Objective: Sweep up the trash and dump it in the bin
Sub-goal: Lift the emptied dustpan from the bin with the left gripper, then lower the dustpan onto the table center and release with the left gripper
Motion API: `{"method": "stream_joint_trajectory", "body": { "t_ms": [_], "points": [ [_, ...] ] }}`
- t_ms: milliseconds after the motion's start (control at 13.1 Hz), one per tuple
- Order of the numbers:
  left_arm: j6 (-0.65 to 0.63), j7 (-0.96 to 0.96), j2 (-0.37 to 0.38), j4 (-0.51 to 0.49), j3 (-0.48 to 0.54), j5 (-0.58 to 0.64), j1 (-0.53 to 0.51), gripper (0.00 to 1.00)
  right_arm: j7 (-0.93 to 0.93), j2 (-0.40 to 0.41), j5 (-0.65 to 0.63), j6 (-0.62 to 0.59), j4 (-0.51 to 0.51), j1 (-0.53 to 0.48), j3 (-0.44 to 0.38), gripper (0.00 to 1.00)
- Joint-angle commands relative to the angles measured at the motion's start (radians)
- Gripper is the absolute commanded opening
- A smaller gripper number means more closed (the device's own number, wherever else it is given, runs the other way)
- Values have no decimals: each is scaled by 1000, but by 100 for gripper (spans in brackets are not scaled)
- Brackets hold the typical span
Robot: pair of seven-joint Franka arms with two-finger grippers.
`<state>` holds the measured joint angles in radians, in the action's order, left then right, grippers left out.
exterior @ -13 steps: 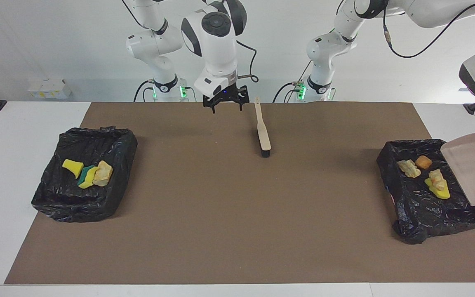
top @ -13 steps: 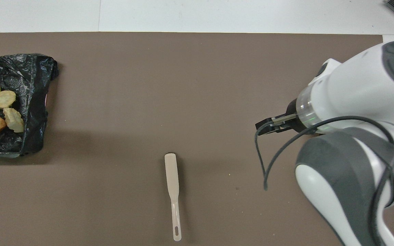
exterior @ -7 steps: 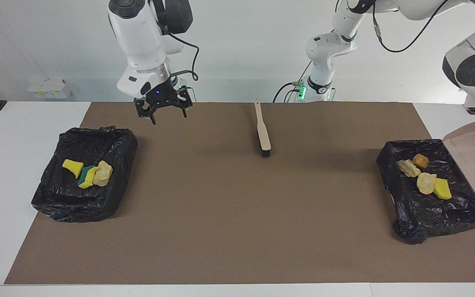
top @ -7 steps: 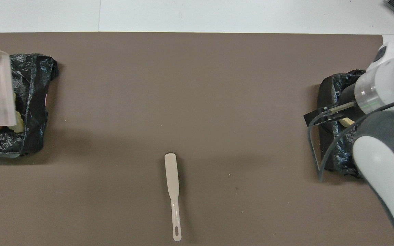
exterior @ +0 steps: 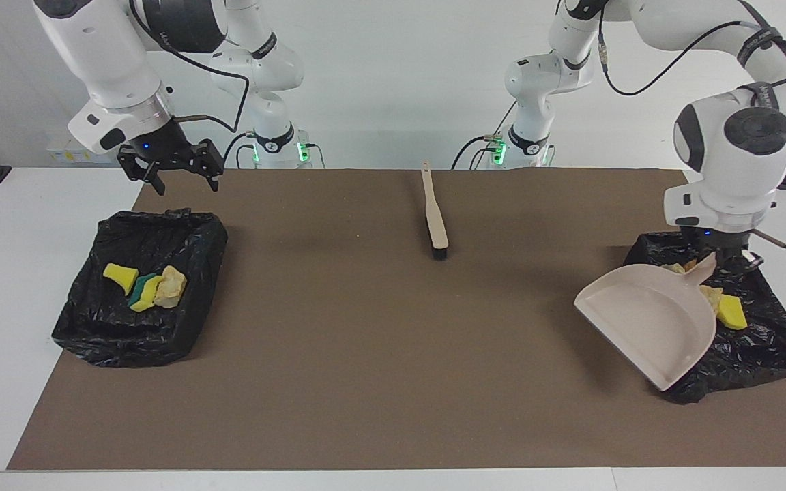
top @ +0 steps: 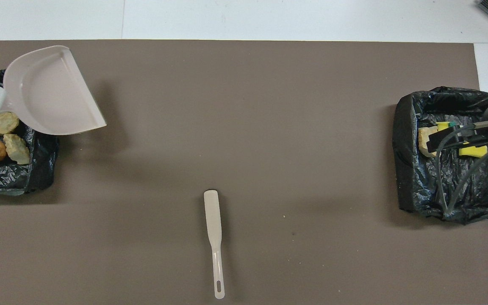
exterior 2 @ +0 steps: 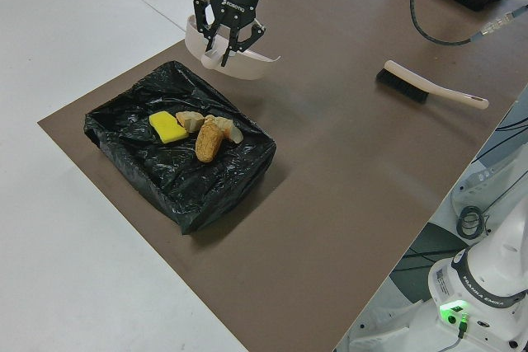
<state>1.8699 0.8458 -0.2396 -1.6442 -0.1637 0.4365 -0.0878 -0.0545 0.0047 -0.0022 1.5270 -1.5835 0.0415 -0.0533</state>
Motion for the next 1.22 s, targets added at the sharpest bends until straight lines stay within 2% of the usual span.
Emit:
{"method": "stream_joint_trajectory", "body": {
  "t_ms": [0,229,457,686,915,1144],
  "points": [
    [64,-305,-13,-66,20,-89,106,0,39,-45,-5,-5,-52,-5,12,100],
    [150,-638,-43,-98,20,-198,201,0,15,-45,-12,-2,-52,-3,12,100],
    [181,-863,-55,-98,20,-290,279,0,15,-45,-12,-2,-52,-2,12,100],
    [222,-1116,-70,-94,20,-326,368,0,15,-41,7,-2,-47,-2,12,100],
    [235,-1195,-76,-72,21,-410,424,0,18,-41,7,-1,-46,0,13,100],
    [218,-1267,-89,-39,21,-410,459,0,18,-41,7,-2,-46,-3,13,100]
  ]
}}
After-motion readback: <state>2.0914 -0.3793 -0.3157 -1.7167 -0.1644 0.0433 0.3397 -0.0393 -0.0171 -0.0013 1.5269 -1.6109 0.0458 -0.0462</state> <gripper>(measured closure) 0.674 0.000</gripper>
